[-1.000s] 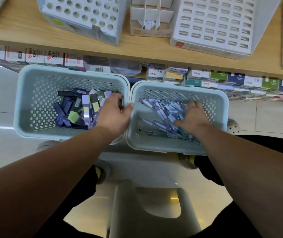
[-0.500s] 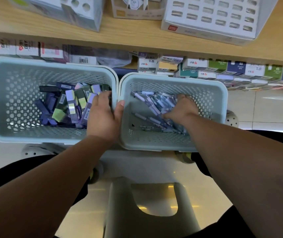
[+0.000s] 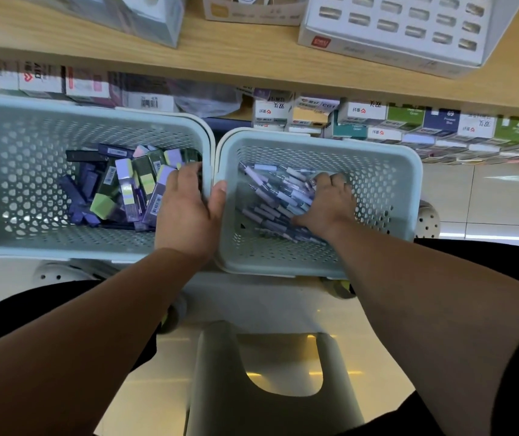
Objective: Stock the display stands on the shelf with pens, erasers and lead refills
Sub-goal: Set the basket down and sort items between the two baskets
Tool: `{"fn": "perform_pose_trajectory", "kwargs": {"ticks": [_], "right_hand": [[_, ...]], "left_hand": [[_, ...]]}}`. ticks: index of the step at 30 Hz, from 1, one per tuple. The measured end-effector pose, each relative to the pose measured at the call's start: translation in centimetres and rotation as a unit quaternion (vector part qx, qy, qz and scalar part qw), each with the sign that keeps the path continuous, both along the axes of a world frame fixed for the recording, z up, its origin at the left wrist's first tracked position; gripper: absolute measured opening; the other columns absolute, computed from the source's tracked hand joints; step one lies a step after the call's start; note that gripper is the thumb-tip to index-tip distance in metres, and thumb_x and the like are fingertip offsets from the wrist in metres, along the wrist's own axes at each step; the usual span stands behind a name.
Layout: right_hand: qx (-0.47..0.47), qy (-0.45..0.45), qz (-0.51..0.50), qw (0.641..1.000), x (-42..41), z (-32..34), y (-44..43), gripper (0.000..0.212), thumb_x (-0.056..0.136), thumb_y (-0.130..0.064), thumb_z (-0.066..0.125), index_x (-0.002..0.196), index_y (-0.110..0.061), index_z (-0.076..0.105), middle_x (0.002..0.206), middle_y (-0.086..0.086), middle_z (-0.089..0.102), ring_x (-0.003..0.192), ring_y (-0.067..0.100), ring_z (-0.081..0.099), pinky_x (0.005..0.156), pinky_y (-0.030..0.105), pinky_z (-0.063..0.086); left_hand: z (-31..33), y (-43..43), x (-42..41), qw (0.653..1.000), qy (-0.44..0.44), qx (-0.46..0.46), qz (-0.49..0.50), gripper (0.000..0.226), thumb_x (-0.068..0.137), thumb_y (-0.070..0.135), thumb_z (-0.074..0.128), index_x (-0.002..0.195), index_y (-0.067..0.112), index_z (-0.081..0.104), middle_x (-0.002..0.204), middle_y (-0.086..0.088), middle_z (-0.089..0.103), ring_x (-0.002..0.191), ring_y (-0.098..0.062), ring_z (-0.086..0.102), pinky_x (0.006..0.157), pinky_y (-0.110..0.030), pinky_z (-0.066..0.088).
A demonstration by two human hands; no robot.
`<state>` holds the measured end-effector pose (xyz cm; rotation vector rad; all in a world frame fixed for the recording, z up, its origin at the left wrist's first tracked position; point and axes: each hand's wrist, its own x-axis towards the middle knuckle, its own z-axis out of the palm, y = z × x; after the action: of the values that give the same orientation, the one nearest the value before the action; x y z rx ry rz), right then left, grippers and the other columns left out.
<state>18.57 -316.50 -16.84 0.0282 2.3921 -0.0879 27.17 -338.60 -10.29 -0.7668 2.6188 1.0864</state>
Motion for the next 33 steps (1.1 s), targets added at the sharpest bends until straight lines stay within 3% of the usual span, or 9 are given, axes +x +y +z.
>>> {"fn": "perform_pose_trajectory", "kwargs": {"ticks": [4,8,17,22,25,29,31,33], "right_hand": [[-0.001,-0.027,0.025,0.999,-0.4,0.0,0.1,0.099,0.069,-0.055,0.086,0.146,-0.014,0.04,0.142,0.014,0.043,0.132,0.035,0.042,0.109,0.042,0.042],[-0.021,-0.022,0.028,0.999,-0.3,0.2,0.0,0.093,0.072,-0.045,0.086,0.148,-0.016,0.041,0.14,0.011,0.044,0.128,0.033,0.047,0.106,0.043,0.046],[-0.006,-0.051,0.068,0.996,-0.5,0.6,-0.2,0.083,0.077,-0.047,0.082,0.144,-0.016,0.043,0.128,0.011,0.061,0.122,0.033,0.052,0.106,0.039,0.042],[-0.016,-0.052,0.072,0.996,-0.3,1.6,-0.5,0.079,0.079,-0.04,0.08,0.146,-0.02,0.044,0.116,0.008,0.067,0.103,0.028,0.063,0.088,0.034,0.054],[-0.019,-0.052,0.074,0.996,-0.2,2.4,-0.5,0.07,0.081,-0.038,0.078,0.141,-0.02,0.046,0.1,0.004,0.065,0.088,0.024,0.059,0.074,0.032,0.054],[-0.046,-0.056,0.061,0.995,-0.3,3.6,-0.4,0.066,0.083,-0.035,0.075,0.14,-0.021,0.045,0.092,0.001,0.055,0.107,0.029,0.06,0.08,0.033,0.051],[-0.064,-0.055,0.058,0.995,-0.5,4.4,-0.5,0.065,0.081,-0.035,0.075,0.138,-0.021,0.045,0.088,-0.002,0.055,0.094,0.027,0.06,0.076,0.033,0.053],[-0.085,-0.052,0.048,0.994,-0.6,4.9,-0.7,0.059,0.079,-0.033,0.076,0.129,-0.019,0.049,0.08,-0.004,0.054,0.075,0.021,0.058,0.062,0.031,0.048]], "left_hand": [[0.0,0.3,0.1,1.0,0.007,-0.013,0.002,0.045,0.102,0.038,0.047,0.134,0.007,0.048,0.123,-0.016,0.052,0.109,-0.031,0.05,0.085,-0.035,0.038],[-0.1,0.2,0.1,1.0,0.006,-0.015,-0.001,0.047,0.101,0.04,0.046,0.135,0.008,0.047,0.122,-0.016,0.052,0.108,-0.031,0.05,0.082,-0.033,0.035],[0.0,0.2,0.2,1.0,0.005,-0.008,0.008,0.045,0.101,0.04,0.047,0.134,0.01,0.048,0.123,-0.014,0.051,0.11,-0.03,0.049,0.083,-0.032,0.034],[0.1,0.3,0.1,1.0,0.003,-0.006,0.011,0.043,0.101,0.04,0.047,0.132,0.011,0.049,0.121,-0.012,0.051,0.106,-0.027,0.05,0.081,-0.033,0.035],[0.1,0.3,0.1,1.0,0.004,-0.009,0.007,0.043,0.101,0.041,0.046,0.132,0.011,0.048,0.121,-0.012,0.051,0.105,-0.027,0.049,0.08,-0.033,0.035],[0.3,0.3,0.1,1.0,0.005,-0.01,0.009,0.044,0.102,0.04,0.046,0.134,0.011,0.047,0.122,-0.012,0.05,0.103,-0.022,0.047,0.081,-0.033,0.035],[0.4,0.4,0.1,1.0,0.006,-0.009,0.009,0.044,0.102,0.04,0.046,0.134,0.011,0.047,0.122,-0.012,0.05,0.098,-0.016,0.041,0.08,-0.033,0.034],[0.6,0.3,0.0,1.0,0.005,-0.008,0.009,0.044,0.102,0.039,0.046,0.134,0.01,0.047,0.122,-0.013,0.051,0.096,-0.014,0.038,0.08,-0.032,0.033]]}}
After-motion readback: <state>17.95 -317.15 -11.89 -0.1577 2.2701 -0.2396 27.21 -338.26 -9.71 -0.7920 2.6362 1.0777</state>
